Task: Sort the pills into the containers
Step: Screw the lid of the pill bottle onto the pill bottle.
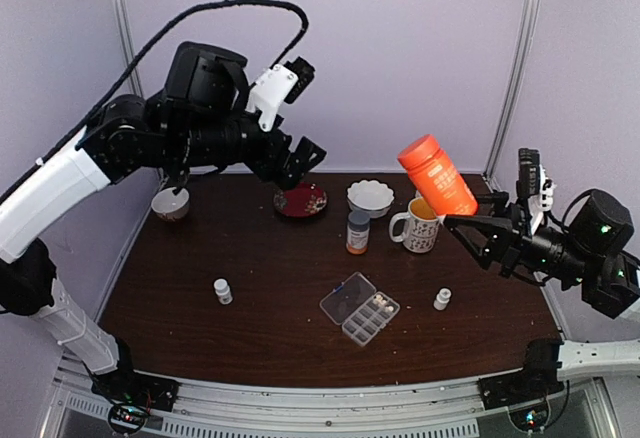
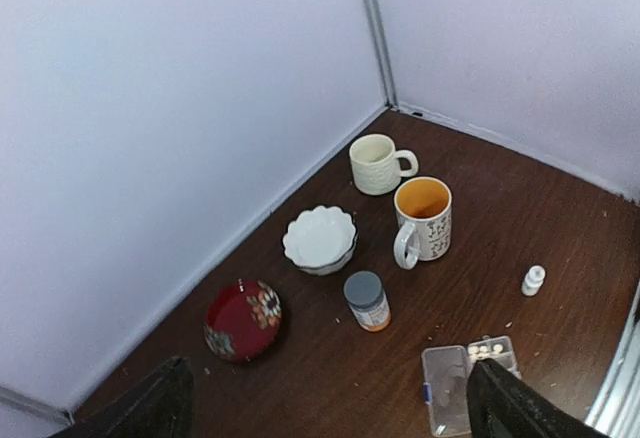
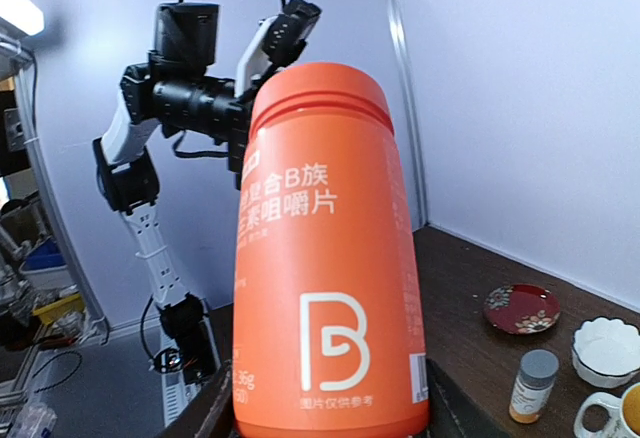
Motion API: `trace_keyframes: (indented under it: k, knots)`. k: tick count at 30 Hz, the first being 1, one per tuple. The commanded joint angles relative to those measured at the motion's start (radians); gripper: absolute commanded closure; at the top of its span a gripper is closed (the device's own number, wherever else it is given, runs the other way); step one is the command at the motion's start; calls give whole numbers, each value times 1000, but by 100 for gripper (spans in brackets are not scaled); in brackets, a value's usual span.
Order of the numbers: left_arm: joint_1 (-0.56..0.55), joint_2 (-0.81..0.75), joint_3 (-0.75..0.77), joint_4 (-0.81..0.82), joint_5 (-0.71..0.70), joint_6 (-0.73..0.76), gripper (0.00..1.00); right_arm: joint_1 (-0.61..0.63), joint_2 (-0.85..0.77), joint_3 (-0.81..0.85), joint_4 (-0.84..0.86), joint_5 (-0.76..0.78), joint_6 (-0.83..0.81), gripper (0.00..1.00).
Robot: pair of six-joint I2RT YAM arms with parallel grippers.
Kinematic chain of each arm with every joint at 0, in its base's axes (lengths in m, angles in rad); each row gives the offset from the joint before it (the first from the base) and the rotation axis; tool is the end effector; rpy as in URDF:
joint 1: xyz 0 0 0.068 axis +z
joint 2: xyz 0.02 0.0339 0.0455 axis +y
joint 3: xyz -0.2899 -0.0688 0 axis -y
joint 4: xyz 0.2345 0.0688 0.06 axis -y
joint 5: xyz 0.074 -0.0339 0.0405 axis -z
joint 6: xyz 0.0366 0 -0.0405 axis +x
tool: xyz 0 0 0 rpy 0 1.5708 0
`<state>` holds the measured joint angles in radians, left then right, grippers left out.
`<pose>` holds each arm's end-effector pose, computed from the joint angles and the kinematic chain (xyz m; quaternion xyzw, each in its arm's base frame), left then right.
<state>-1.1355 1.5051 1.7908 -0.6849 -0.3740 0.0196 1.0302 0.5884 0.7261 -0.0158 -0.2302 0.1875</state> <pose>0.1423 -0.2742 0.4844 0.3609 0.7421 -0.1562 0.5429 0.0503 0.1001 0.3794 -0.3477 0.5656 0.4879 0.5667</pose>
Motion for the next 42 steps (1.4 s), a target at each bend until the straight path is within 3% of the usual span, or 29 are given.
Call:
trace_keyframes:
  k: [1, 5, 10, 13, 18, 21, 25, 32, 37, 42]
  knots:
    - [1, 43, 152, -417, -87, -610, 2, -5, -68, -54, -17, 286, 17, 100]
    - [2, -79, 52, -359, -23, -838, 3, -5, -97, -48, -83, 455, 39, 100]
    - [8, -213, -33, -355, -92, -1223, 2, -5, -164, -64, -95, 552, 28, 100]
    - [5, -198, 30, -437, -68, -1385, 2, -5, -217, -72, -109, 568, 15, 100]
    - [-7, -86, 91, -612, -8, -1518, 2, -5, -289, -106, -132, 576, 30, 100]
    - [-9, -49, 113, -613, 58, -1498, 2, -5, -314, -113, -143, 575, 44, 100]
    - [-24, -58, 128, -653, 40, -1563, 2, -5, -338, -103, -189, 570, 52, 100]
    - [-86, -162, 101, -686, -113, -1659, 2, -5, -397, -121, -211, 603, 64, 100]
    - [-114, -193, 96, -629, -233, -1545, 2, -5, -337, -95, -205, 538, 56, 100]
    - [-87, -416, -243, -219, -239, -1288, 3, -5, -287, -81, -167, 381, 9, 100]
